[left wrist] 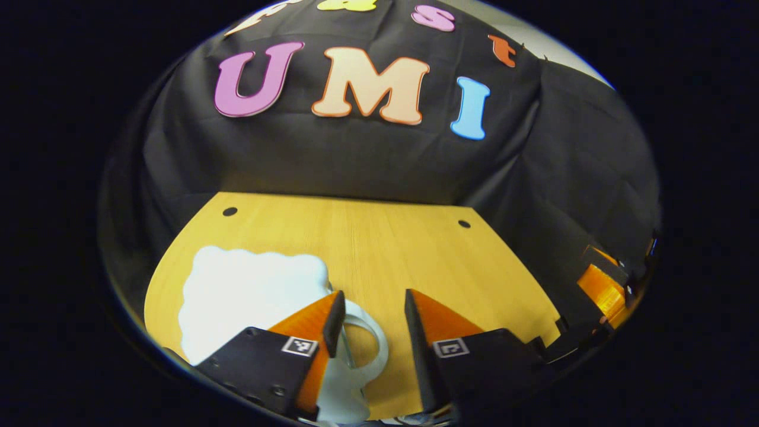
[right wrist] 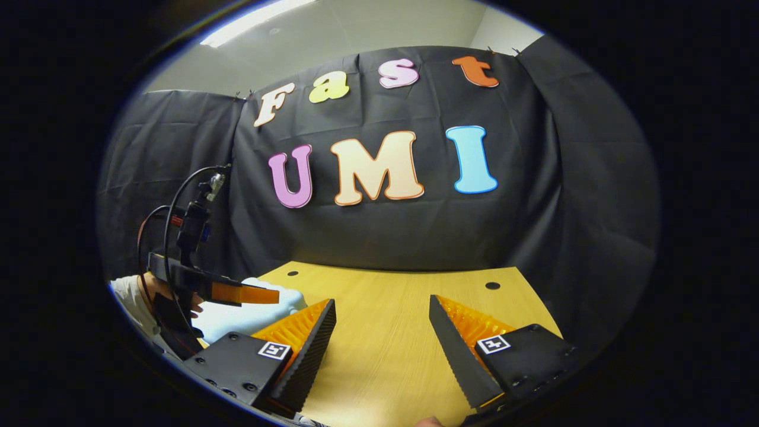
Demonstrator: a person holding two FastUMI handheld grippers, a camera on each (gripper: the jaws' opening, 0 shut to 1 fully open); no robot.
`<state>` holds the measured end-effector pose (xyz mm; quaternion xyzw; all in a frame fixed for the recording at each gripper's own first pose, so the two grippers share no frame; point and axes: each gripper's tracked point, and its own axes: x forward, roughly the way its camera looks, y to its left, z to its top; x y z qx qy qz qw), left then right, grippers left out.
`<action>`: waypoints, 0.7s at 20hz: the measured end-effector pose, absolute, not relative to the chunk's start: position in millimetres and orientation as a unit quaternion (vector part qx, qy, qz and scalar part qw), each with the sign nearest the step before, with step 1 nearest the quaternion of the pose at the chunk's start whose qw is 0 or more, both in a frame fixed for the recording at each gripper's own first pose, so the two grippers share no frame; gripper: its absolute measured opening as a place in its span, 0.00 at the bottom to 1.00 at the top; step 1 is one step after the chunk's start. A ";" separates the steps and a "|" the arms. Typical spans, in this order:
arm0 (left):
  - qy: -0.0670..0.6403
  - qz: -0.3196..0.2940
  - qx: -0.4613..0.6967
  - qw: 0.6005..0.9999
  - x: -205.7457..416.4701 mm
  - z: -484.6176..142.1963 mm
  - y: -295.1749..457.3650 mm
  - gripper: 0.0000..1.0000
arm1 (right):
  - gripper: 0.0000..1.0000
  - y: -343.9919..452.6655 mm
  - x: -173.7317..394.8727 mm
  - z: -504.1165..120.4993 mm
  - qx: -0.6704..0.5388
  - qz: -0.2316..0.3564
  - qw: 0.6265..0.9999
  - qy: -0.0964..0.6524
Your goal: First open the suitcase, pack the skin care products into it, and then close the suitcase.
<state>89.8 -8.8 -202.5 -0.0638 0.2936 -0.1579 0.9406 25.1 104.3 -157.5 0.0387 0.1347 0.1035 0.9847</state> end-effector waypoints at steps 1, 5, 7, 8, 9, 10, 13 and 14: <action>0.262 -0.142 -0.062 0.952 92.6 -185.5 -8.8 0.64 | 0.93 100.5 28.5 -148.8 0.043 0.106 0.986 0.124; 0.129 -0.071 -0.003 0.989 97.4 -110.1 -9.2 0.78 | 0.98 81.6 45.3 -104.9 0.048 0.105 0.991 0.069; 0.082 -0.057 0.022 0.995 92.1 -79.8 -19.3 0.99 | 0.97 75.5 51.0 -84.5 0.046 0.097 0.993 0.049; 0.067 -0.060 0.027 0.996 90.1 -65.9 -27.4 0.97 | 0.97 73.9 52.4 -73.8 0.051 0.091 0.994 0.036; 0.053 -0.068 0.027 0.996 88.3 -55.1 -36.2 0.97 | 0.97 72.7 51.3 -61.4 0.055 0.085 0.995 0.024; 0.044 -0.079 0.024 0.996 87.0 -45.8 -44.9 0.97 | 0.94 73.0 52.3 -50.9 0.058 0.079 0.995 0.011; 0.027 -0.114 0.019 0.993 82.0 -20.3 -65.8 0.98 | 0.97 70.6 49.1 -29.8 0.059 0.055 0.997 -0.007; 0.019 -0.121 0.021 0.992 81.0 -12.5 -68.8 0.98 | 0.97 72.3 45.8 -19.8 0.060 0.055 0.997 -0.018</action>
